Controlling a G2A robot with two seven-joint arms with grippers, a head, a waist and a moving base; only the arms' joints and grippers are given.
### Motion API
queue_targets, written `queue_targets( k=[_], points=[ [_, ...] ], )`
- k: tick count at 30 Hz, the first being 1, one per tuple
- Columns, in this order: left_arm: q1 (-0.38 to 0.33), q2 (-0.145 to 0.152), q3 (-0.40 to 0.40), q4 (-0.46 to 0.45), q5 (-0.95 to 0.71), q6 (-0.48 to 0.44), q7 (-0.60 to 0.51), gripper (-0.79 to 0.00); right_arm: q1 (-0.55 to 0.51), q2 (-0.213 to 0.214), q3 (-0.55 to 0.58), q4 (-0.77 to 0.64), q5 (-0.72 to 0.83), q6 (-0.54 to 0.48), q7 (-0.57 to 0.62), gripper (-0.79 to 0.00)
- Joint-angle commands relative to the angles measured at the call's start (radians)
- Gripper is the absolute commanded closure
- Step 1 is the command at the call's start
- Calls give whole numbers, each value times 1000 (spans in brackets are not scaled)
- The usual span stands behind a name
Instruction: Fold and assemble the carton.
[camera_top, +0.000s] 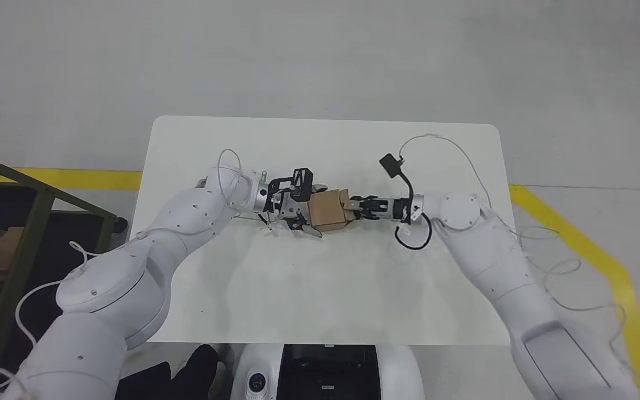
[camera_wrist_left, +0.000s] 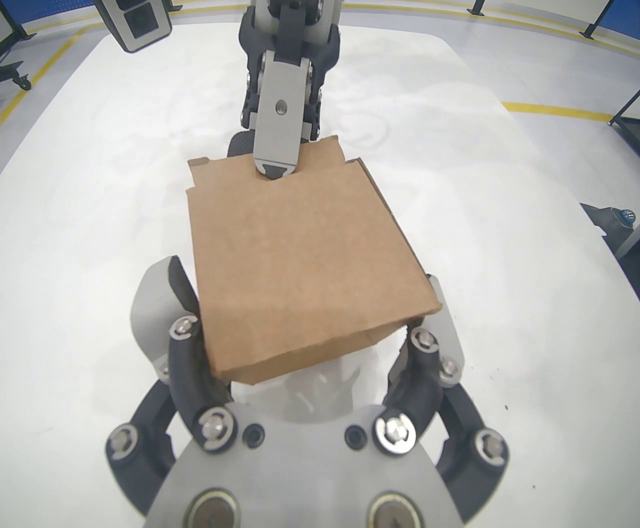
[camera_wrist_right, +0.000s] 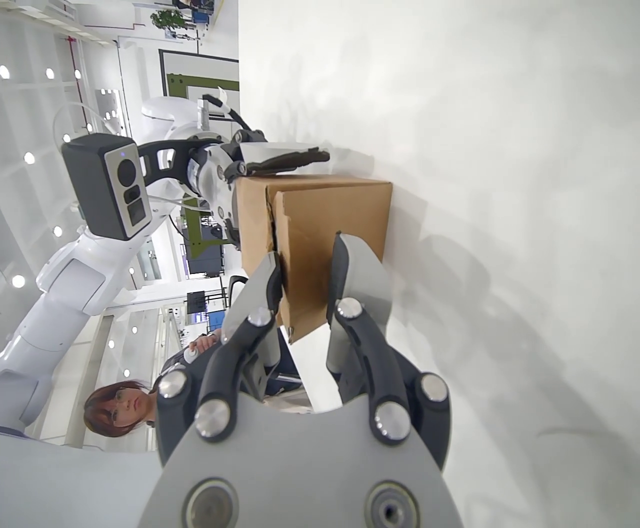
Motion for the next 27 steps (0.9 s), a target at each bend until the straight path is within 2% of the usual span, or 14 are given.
queue_targets(
  k=[1,17,27],
  points=[
    [0,0,0,0,0,0,0,-742,-5,2,3,-16,-7,6,-2,-157],
    [0,1,0,-5,1,2,2,-748,-32,4,-7,-106,-68,76,-24,-194],
    [0,2,-1,-3,-2,0,0,-748,-50,16,25,-125,-82,68,-40,-206]
  ],
)
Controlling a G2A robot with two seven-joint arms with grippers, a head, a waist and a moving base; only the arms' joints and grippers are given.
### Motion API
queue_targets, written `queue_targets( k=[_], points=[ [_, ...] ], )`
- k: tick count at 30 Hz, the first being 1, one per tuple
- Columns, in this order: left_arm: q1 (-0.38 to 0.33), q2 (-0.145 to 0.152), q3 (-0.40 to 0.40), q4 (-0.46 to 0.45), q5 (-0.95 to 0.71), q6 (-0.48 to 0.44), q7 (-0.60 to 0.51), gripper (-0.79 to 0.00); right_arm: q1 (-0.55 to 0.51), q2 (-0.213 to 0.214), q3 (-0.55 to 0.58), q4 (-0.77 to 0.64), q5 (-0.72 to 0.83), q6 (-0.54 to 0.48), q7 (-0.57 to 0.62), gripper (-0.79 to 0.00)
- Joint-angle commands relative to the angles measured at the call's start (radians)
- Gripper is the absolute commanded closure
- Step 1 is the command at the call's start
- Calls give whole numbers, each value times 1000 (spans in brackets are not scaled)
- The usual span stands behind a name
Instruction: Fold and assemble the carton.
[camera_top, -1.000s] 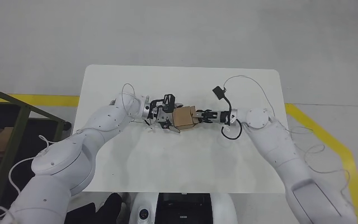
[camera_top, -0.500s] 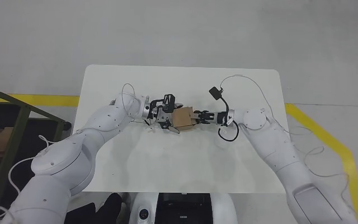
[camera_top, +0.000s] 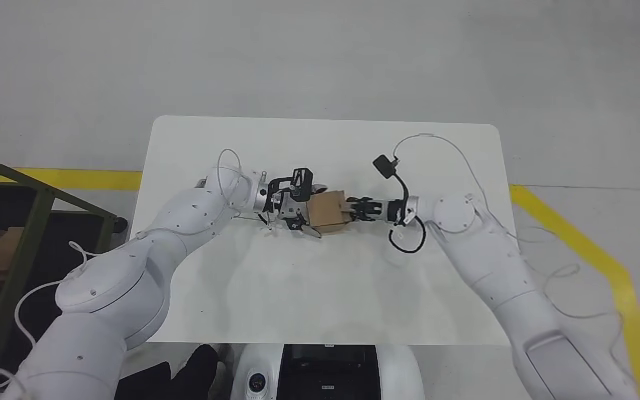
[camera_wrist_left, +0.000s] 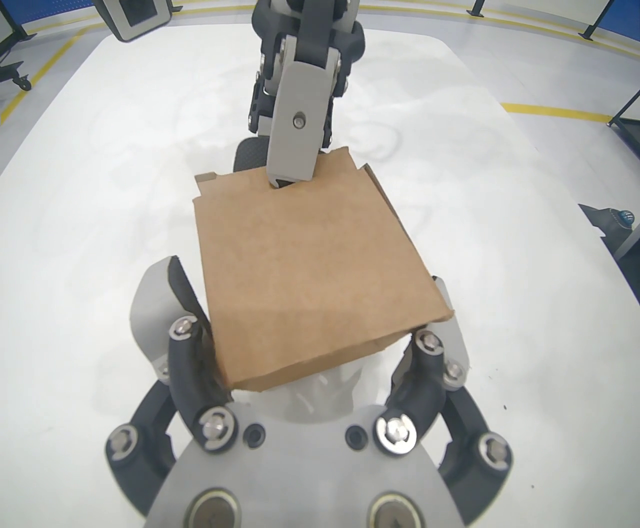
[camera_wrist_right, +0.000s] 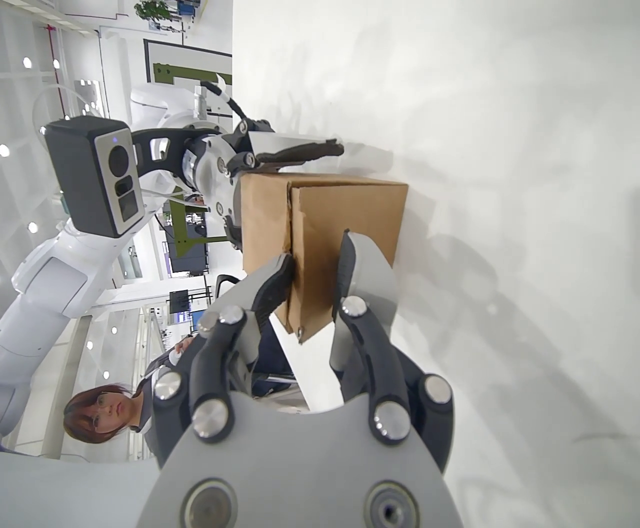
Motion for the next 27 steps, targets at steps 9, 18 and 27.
queue_targets(
  k=[9,18,27],
  points=[
    [1,0,0,0,0,-1,-1,-742,-39,21,51,-48,-14,13,-10,-191],
    [0,-1,0,-1,1,-4,-4,-748,-53,26,62,-72,-15,22,-8,-169],
    [-2,-2,1,-4,6,-4,-4,-748,-50,22,49,-85,-24,42,-20,-105]
  ],
)
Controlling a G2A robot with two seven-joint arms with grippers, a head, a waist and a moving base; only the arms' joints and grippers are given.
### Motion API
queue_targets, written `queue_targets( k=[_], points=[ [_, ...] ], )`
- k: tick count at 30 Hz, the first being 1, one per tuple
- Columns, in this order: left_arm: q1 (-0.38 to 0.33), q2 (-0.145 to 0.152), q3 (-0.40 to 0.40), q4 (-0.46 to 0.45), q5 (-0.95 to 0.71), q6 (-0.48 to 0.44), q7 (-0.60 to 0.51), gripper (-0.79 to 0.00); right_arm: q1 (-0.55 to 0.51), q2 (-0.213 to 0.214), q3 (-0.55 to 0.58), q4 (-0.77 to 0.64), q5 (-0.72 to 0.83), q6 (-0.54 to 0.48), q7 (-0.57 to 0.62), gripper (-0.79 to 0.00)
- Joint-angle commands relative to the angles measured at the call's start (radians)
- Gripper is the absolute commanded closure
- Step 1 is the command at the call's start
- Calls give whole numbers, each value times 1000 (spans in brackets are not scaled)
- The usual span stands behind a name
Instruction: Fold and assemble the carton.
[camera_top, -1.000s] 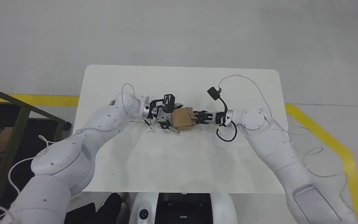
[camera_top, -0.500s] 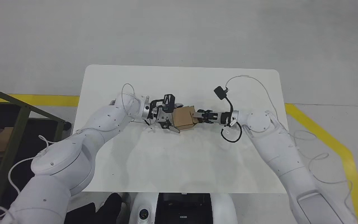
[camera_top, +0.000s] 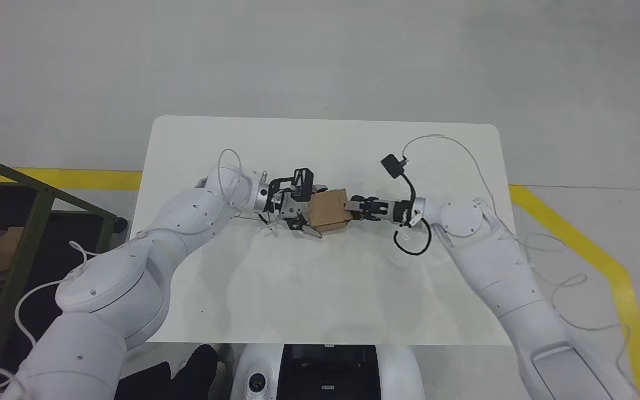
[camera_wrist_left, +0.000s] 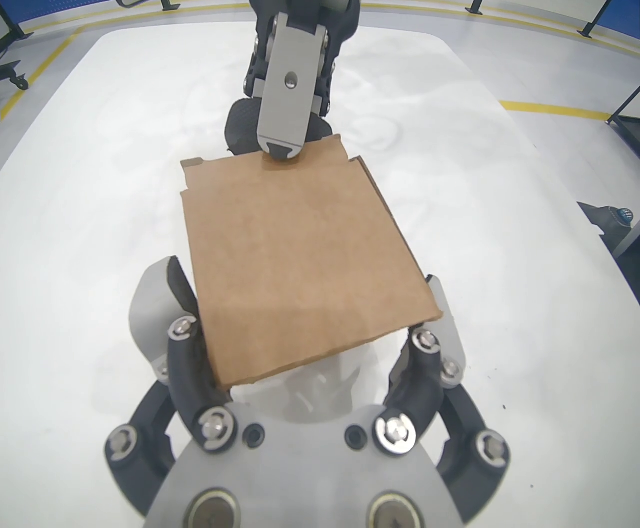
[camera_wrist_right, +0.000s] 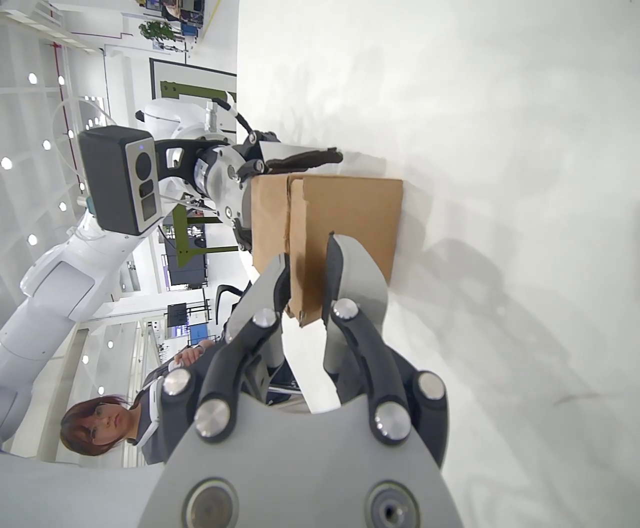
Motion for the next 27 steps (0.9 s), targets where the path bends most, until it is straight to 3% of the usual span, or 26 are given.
queue_targets(
  k=[1,7,11,14,27],
  points=[
    [0,0,0,-1,0,0,-1,-748,3,-2,-5,0,0,5,-2,-99],
    [-2,-1,0,-1,3,-3,-3,-748,16,-9,-24,5,0,12,-1,-114],
    [-2,-2,-1,0,1,-3,-3,-748,17,-9,-20,12,1,6,-5,-209],
    [-2,-2,-1,1,2,-3,-3,-751,7,-4,-4,7,2,-4,-10,-234],
    [1,-3,-3,5,1,1,1,-748,-17,7,28,-29,13,-14,-10,-240]
  ],
)
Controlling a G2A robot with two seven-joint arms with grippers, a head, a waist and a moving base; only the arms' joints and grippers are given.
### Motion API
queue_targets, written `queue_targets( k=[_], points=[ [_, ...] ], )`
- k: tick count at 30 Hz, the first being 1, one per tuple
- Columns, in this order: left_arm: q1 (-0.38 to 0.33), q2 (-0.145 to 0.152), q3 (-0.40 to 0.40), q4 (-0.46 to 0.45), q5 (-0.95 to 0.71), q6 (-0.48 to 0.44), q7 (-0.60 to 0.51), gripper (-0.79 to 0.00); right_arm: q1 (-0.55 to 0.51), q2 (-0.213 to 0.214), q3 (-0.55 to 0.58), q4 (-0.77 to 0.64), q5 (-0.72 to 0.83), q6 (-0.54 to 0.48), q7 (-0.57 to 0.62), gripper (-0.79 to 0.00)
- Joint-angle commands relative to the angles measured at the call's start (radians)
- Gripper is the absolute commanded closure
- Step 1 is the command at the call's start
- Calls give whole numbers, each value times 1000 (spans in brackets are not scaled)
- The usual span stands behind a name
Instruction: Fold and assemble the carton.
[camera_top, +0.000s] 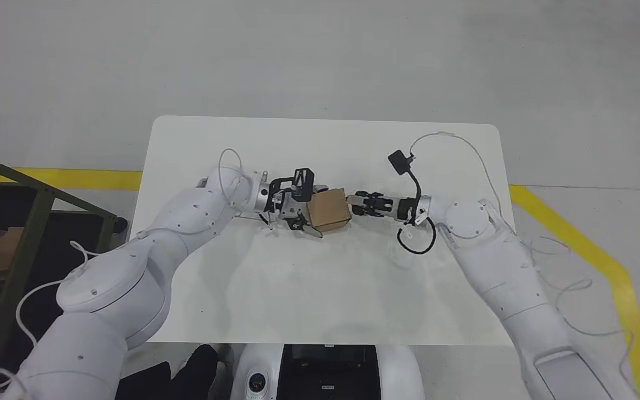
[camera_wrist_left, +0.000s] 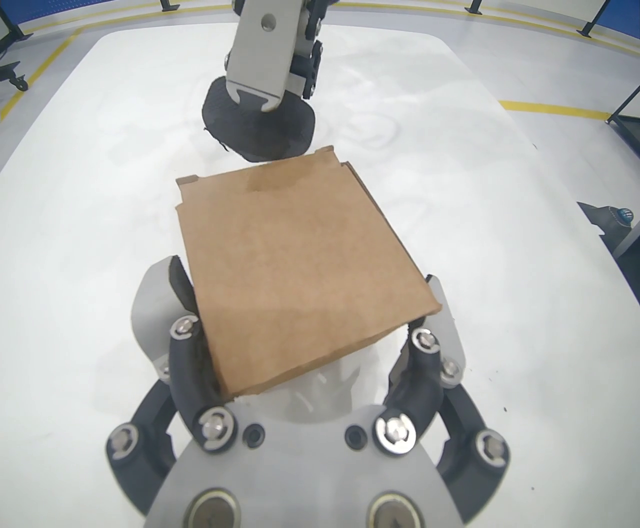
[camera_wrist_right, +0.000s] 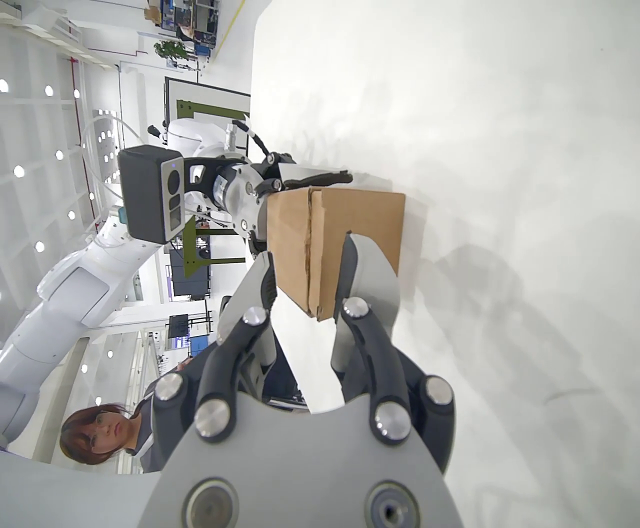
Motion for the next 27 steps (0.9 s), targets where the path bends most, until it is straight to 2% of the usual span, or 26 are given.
queue_targets(
  k=[1,18,20,21,23,27],
  points=[
    [1,0,0,1,-1,0,0,-745,9,-4,-12,7,0,4,6,-237],
    [1,0,0,2,-1,1,1,-751,61,-33,-85,47,-7,1,1,-265],
    [1,1,-1,4,-4,0,0,-757,58,-31,-77,47,-8,-2,-7,-308],
    [1,1,-2,5,-5,1,1,-763,55,-29,-71,45,-11,-2,-10,-379],
    [1,2,-3,7,-9,3,3,-785,44,-23,-54,34,-13,-6,-19,-785],
    [1,6,-4,6,-11,10,10,-785,11,-9,-14,-4,-21,-10,-36,-785]
  ],
)
